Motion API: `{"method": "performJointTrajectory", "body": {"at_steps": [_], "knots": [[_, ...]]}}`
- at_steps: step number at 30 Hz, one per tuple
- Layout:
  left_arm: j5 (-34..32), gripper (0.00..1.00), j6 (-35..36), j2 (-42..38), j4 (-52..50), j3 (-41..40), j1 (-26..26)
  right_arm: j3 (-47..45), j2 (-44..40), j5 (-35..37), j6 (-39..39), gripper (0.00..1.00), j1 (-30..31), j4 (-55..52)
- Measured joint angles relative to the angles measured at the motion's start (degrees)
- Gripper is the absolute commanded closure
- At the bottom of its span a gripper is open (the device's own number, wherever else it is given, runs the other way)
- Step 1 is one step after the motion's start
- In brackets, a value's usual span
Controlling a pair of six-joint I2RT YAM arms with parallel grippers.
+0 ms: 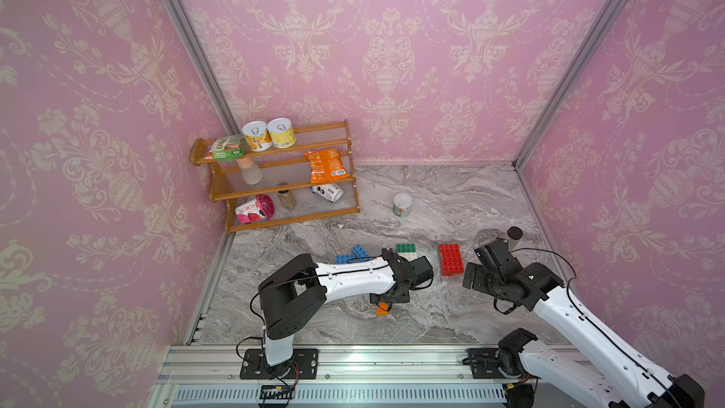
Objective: Assemble a rectangle with lego
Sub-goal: Assemble the lego brick with the lego brick, then pick up the lego brick from the center of the board.
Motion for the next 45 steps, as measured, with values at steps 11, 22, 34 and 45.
{"method": "performJointTrajectory", "body": {"at_steps": [11, 22, 34, 45], "knots": [[-1.31, 0.04, 0.90, -0.98, -0.07, -0.04, 0.00, 0.00, -0.24, 0.00, 0.00, 0.00, 0.00, 0.00], [-6.16, 0.01, 1.60, -5.73, -3.39, 1.11, 0.46, 0.00, -0.24, 0.00, 0.00, 0.00, 0.00, 0.00], [-12.00, 0.01, 13.49, -12.31, -6.19, 0.35, 16.48, -0.11, -2.12, 0.02, 0.00, 0.00, -0.24, 0.04], [-8.92, 0.01, 20.92, -11.61, -1.40, -7.17, 24.59, -0.26, -2.12, 0.04, 0.00, 0.00, -0.26, 0.02]]}}
